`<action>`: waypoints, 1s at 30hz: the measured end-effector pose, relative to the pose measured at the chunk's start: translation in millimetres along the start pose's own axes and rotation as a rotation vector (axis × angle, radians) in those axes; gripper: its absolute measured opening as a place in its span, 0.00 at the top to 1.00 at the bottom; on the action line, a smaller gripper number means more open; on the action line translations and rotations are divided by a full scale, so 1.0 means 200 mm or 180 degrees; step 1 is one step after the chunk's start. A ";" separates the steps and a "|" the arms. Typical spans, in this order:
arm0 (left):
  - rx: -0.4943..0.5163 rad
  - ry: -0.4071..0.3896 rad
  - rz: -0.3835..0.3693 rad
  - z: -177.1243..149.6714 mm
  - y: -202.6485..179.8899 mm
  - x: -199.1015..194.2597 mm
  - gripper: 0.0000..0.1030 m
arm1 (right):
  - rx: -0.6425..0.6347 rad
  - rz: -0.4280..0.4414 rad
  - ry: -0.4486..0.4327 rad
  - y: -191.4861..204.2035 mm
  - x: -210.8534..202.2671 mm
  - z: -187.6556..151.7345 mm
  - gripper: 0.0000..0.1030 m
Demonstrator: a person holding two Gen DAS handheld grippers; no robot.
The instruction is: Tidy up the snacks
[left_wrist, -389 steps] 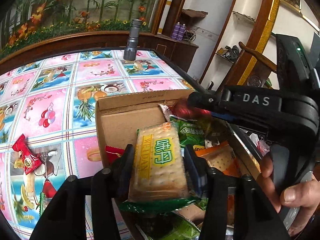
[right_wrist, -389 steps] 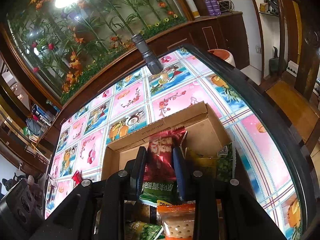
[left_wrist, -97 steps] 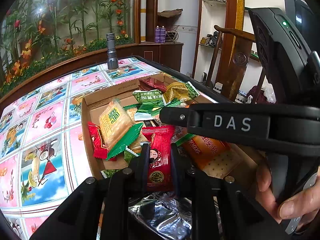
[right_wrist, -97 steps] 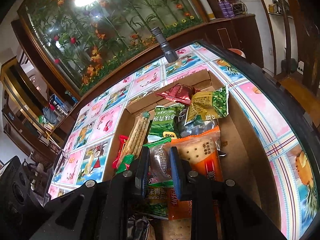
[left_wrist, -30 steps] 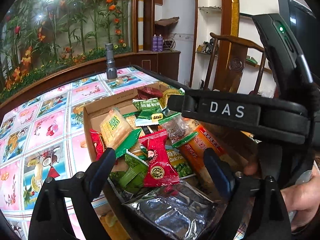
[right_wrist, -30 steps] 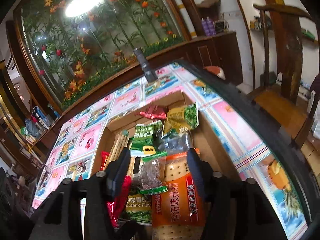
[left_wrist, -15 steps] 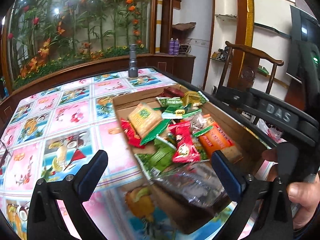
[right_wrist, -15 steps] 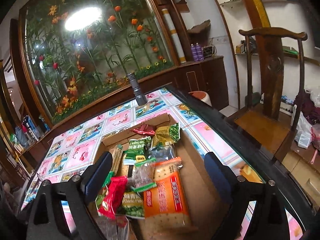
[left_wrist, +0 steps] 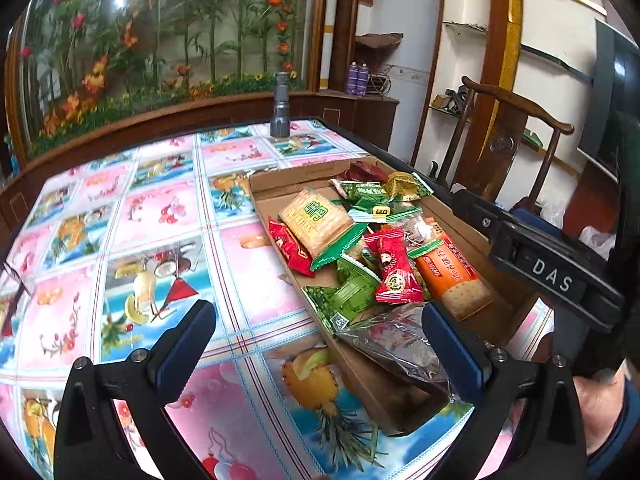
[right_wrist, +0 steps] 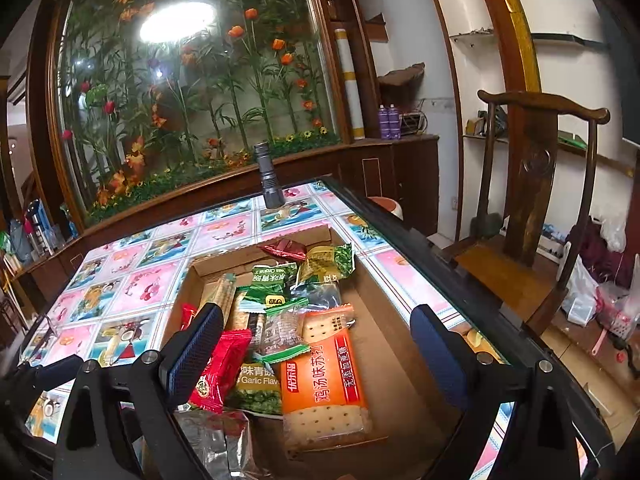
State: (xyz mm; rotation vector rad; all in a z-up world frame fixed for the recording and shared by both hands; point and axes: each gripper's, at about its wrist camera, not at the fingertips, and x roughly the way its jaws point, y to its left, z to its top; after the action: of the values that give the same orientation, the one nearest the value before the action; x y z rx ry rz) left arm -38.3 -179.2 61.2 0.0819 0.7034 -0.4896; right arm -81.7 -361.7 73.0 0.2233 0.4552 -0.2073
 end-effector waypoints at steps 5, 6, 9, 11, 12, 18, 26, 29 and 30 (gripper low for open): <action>-0.0043 0.0094 0.0042 0.01 0.01 0.02 0.01 | -0.0018 0.0008 -0.0015 0.01 0.00 0.00 0.06; -0.0040 0.0099 0.0066 0.01 0.01 0.03 0.01 | -0.0019 0.0013 -0.0025 0.01 0.00 0.00 0.06; -0.0001 0.0114 0.0225 0.03 0.00 0.03 0.01 | -0.0023 0.0026 -0.0061 0.01 -0.02 0.00 0.06; -0.0005 0.0120 0.0334 0.03 0.00 0.03 0.01 | -0.0028 0.0034 -0.0076 0.01 -0.02 0.01 0.06; -0.0020 0.0132 0.0396 0.04 0.01 0.03 0.01 | -0.0026 0.0044 -0.0089 0.01 -0.02 0.01 0.06; 0.0074 0.0128 0.0871 0.03 0.01 0.05 0.01 | 0.0038 0.0070 -0.0096 0.00 -0.02 0.02 0.05; 0.0114 0.0176 0.0952 0.03 0.02 0.07 0.01 | 0.0090 0.0097 -0.0047 -0.02 -0.01 0.02 0.05; 0.0131 0.0190 0.0964 0.02 0.01 0.07 0.01 | 0.0096 0.0106 -0.0062 -0.02 -0.01 0.02 0.04; 0.0132 0.0187 0.0962 0.02 0.01 0.07 0.01 | 0.0095 0.0103 -0.0067 -0.02 -0.01 0.02 0.04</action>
State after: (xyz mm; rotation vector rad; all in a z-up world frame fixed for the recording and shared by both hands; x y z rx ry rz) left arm -25.1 -183.7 55.8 0.2388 0.7239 -0.2127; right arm -83.5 -365.7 77.1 0.2574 0.4275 -0.1848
